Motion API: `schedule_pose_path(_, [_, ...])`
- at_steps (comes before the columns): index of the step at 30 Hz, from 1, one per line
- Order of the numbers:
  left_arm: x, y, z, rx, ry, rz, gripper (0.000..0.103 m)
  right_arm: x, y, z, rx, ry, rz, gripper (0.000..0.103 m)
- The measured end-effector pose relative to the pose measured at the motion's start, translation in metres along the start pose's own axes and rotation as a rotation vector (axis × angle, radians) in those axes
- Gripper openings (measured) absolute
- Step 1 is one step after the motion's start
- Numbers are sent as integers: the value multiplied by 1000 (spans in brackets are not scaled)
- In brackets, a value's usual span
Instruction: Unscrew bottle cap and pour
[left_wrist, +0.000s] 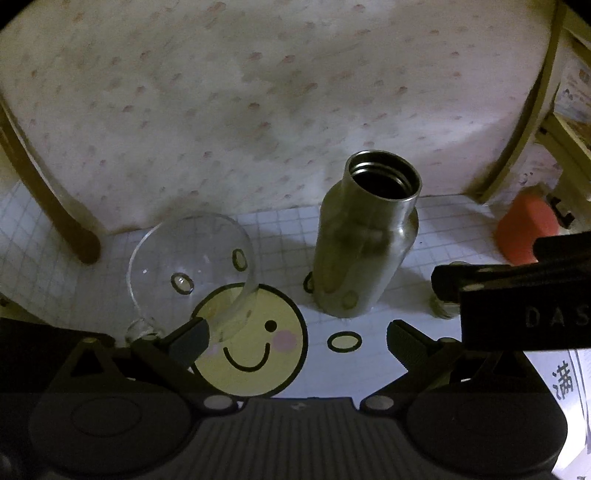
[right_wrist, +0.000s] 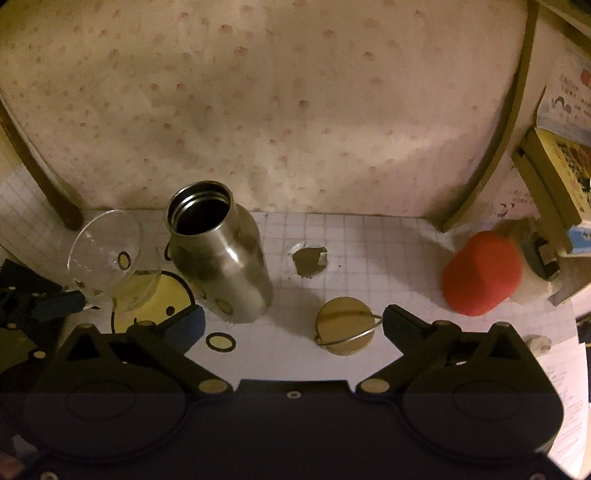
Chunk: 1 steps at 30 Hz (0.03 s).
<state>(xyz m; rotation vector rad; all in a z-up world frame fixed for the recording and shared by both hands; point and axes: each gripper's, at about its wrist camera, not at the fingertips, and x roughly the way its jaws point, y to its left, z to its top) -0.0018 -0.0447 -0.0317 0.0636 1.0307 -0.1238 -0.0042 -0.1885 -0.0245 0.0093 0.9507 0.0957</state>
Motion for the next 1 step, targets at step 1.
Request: schedule_pose_path(1, [0,0,0,-1,3,0,103,-1,0,-1,4,-2,0,102])
